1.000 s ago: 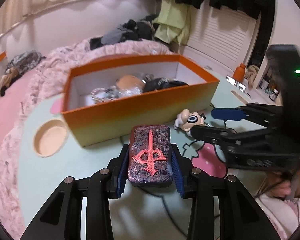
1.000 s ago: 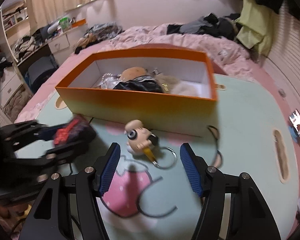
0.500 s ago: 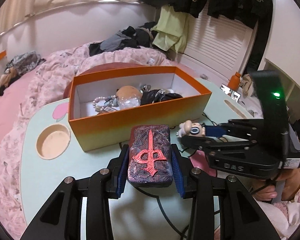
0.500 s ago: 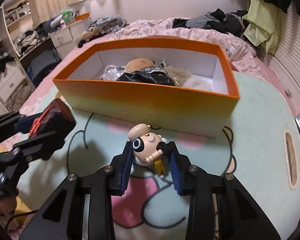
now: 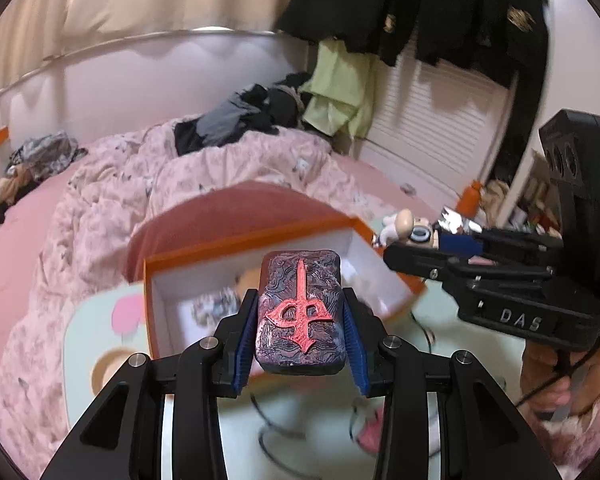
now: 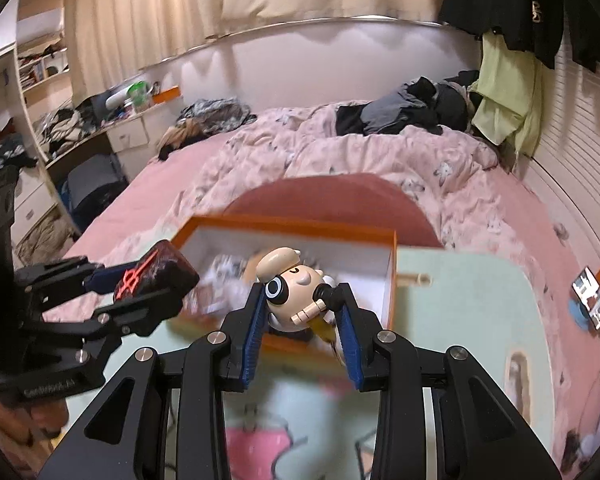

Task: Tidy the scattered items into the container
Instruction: 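Carry both items over the orange box and open both grippers to drop them in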

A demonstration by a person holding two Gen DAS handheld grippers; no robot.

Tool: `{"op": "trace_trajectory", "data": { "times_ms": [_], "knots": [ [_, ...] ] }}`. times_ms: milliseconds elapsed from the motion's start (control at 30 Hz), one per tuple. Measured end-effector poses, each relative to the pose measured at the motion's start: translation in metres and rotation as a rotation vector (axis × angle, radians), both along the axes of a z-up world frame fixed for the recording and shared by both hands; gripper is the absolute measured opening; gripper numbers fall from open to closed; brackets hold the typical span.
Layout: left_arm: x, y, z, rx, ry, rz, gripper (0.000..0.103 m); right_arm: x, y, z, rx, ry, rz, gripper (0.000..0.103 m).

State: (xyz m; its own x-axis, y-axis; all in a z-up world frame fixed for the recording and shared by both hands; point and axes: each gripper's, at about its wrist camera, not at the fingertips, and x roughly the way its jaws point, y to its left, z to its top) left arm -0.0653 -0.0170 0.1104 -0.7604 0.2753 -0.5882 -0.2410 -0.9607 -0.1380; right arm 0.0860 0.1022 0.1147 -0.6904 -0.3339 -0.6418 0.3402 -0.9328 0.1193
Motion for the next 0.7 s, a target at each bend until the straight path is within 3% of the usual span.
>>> {"op": "trace_trajectory", "data": {
  "times_ms": [133,267,567,633,700],
  "knots": [
    [-0.028,-0.006,-0.013,0.035,-0.045,0.048,0.038,-0.027,-0.005,-0.009,-0.015,-0.048,-0.023,0.036],
    [-0.047,-0.007,-0.025,-0.003,-0.094,0.071,0.038,-0.042,-0.015,-0.024,0.03,-0.09,-0.034,0.036],
    [-0.061,-0.019,-0.042,0.001,-0.154,0.096,0.038,-0.054,-0.017,-0.042,0.06,-0.143,-0.06,0.036],
    [-0.06,-0.018,-0.042,0.0,-0.152,0.099,0.042,-0.055,-0.016,-0.043,0.061,-0.154,-0.059,0.036],
    [-0.057,-0.017,-0.039,-0.005,-0.132,0.099,0.059,-0.055,-0.015,-0.043,0.068,-0.153,-0.073,0.037]
  ]
}}
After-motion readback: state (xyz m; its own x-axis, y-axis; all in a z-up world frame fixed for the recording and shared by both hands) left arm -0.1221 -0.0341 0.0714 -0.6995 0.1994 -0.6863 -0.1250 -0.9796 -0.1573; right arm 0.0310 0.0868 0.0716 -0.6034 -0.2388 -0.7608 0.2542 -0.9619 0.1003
